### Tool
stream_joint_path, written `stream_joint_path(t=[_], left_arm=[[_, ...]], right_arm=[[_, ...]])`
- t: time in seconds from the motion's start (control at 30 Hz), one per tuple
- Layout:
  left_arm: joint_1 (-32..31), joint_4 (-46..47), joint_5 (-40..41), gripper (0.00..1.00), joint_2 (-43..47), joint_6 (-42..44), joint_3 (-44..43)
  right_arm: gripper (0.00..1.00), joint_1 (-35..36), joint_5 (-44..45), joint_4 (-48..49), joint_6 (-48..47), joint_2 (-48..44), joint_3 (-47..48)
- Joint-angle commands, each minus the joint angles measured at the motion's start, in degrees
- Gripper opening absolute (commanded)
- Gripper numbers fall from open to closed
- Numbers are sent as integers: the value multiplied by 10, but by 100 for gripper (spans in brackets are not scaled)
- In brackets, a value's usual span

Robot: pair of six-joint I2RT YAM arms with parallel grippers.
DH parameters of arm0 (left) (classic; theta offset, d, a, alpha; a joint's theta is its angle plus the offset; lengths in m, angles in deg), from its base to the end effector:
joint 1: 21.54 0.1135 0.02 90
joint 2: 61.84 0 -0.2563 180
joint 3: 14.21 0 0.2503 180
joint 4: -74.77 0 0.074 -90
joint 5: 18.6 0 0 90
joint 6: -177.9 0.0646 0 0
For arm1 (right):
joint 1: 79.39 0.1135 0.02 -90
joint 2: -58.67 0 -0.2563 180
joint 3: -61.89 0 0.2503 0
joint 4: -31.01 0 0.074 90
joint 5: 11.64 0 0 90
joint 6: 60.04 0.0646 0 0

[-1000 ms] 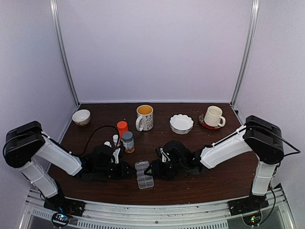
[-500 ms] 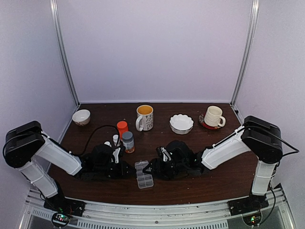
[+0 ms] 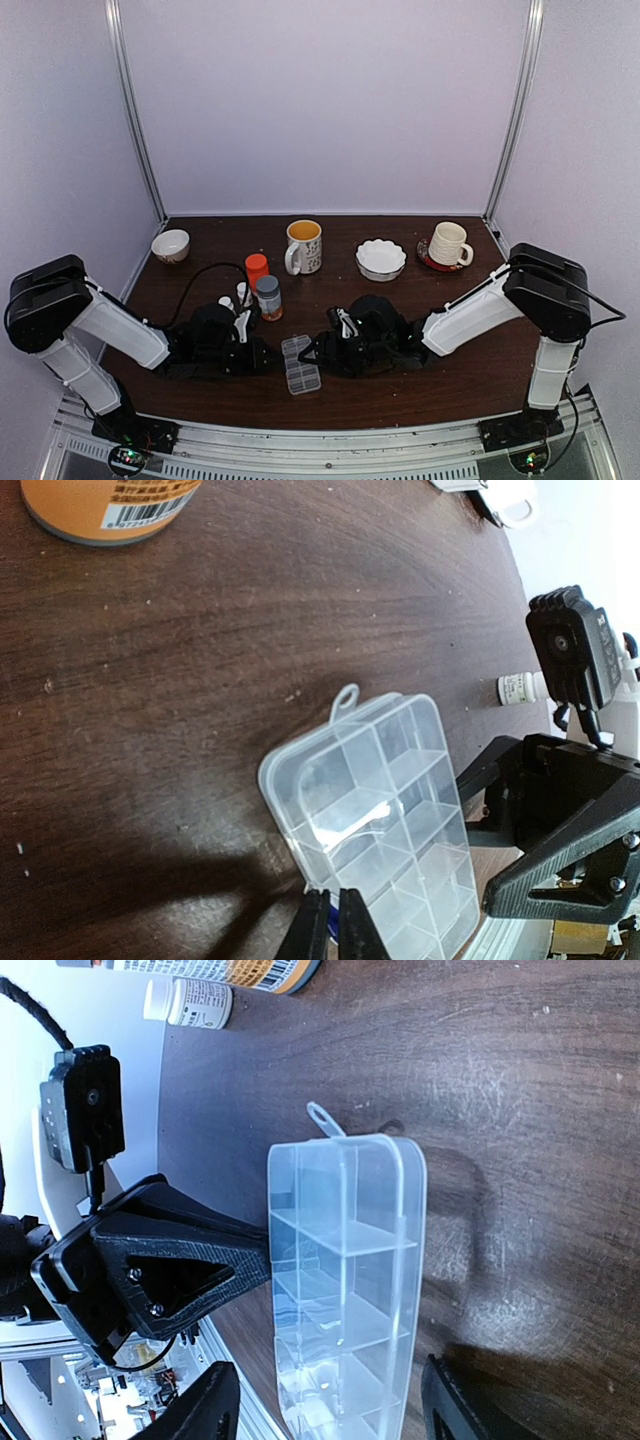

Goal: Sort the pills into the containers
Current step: Pick up the pill container from the center of the board, then pass from the right arm to the left

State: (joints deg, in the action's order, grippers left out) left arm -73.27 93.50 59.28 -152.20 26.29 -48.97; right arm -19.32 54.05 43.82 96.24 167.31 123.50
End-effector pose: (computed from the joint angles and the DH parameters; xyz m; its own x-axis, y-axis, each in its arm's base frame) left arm 0.1583 -0.2225 0.0810 -0.9435 -0.1927 -0.2696 0.0875 0.6396 -0.7637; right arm 0.1677 0.3447 0.0985 -0.9914 -0.0499 -0.1207 -0.1291 0.5104 0.8502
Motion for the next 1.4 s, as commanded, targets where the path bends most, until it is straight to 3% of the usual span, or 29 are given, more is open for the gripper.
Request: stream_joint_path(t=[0.0, 0.23, 0.53, 0.67, 0.87, 1.03, 1.2, 1.37], left_arm=[[0, -155, 12, 8, -28, 7, 38], [0, -154, 10, 8, -30, 9, 34], [0, -146, 9, 8, -11, 13, 38], [0, -146, 18, 14, 40, 26, 44], [0, -245, 58, 23, 191, 60, 27], [1, -275, 77, 36, 304, 67, 31], [1, -259, 57, 42, 348, 76, 28], [2, -174, 23, 47, 379, 63, 50]], right_arm=[[64, -2, 9, -18, -3, 22, -7], [53, -2, -13, 18, 6, 30, -3], [26, -2, -26, 91, 36, 29, -21], [18, -3, -21, 104, 38, 13, -31], [17, -4, 8, 59, -1, -49, -40], [15, -5, 16, 45, -21, -89, -45], [15, -6, 12, 68, -26, -120, -56], [15, -6, -1, 106, -32, -156, -73]])
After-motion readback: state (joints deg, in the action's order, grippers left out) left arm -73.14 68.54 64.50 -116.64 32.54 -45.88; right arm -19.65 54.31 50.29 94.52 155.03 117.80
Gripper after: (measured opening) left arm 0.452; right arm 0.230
